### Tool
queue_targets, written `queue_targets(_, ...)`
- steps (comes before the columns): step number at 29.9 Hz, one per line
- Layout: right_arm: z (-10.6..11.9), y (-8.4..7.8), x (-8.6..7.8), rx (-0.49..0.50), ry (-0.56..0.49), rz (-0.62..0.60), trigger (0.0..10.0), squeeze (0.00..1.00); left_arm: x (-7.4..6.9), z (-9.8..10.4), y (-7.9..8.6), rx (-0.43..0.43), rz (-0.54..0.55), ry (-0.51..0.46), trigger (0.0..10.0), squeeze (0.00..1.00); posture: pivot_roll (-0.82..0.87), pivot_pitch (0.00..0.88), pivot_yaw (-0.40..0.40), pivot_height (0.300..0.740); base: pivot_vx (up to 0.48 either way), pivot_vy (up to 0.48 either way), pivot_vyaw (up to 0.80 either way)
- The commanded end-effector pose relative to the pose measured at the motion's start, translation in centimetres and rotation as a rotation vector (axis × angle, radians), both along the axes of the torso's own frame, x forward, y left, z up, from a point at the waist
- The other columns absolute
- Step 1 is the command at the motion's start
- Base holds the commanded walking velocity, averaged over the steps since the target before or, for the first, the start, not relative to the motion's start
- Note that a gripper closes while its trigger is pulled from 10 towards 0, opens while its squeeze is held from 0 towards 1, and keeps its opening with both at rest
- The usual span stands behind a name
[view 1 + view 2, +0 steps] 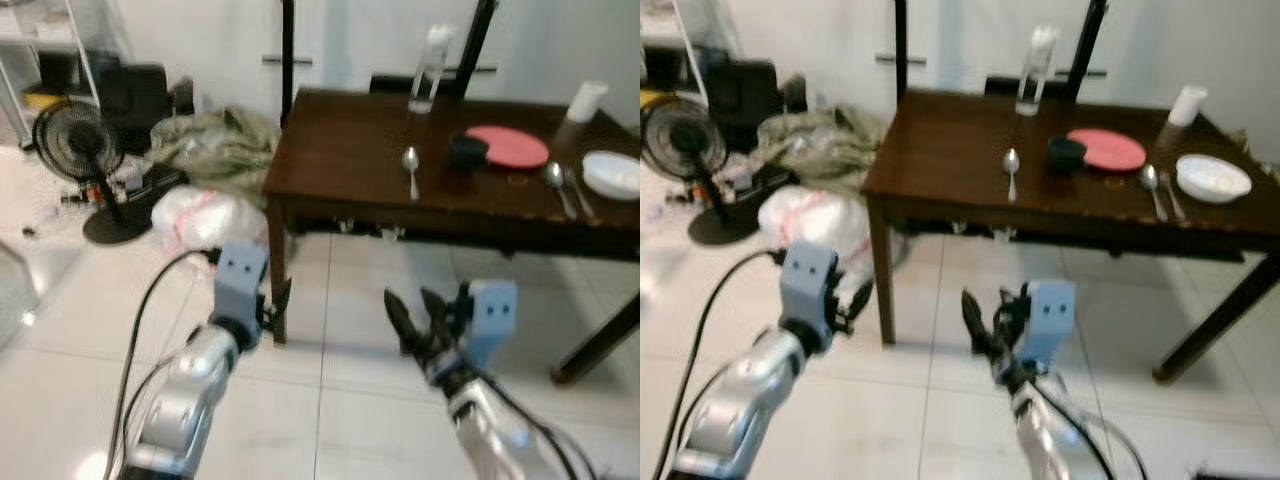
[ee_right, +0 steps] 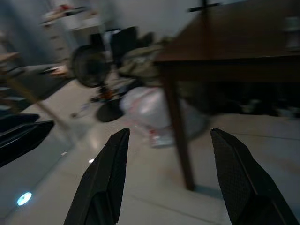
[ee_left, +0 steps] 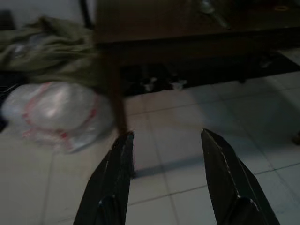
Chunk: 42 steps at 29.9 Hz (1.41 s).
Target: Setting the table
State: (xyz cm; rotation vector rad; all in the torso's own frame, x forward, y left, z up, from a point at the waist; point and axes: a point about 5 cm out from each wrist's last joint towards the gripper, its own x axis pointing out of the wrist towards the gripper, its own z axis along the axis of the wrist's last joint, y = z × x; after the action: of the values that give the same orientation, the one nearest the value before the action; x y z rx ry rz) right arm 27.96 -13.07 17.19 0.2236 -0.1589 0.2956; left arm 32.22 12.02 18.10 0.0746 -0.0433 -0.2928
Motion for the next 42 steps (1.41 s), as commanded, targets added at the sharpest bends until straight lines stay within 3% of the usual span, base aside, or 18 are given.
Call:
queue_targets(1,-0.24,-0.24,-0.12,-0.009,0.012,-0.008,10.0,0.0,-0.13,-0.55,-0.14,0.001,-0.002,0.019,10.0,0.0,0.05,0.066,0.068,0.74,-0.36,0.0,0.0)
queue_targets(18,-0.38,-0.23,-0.22,-0.012,0.019,-0.005,10.0,0.0,-0.11,-0.6,-0.16,-0.002,-0.001,0.022,10.0,0.0,0.05,0.069,0.068,0.74,-0.337,0.0,0.0)
queue_targets(42,-0.46,-0.15,-0.26,-0.028,0.025,0.008,10.0,0.0,0.02,-0.72,0.07,-0.012,0.027,0.033,10.0,0.0,0.04,0.07,0.066,0.74,0.0,0.0,0.03)
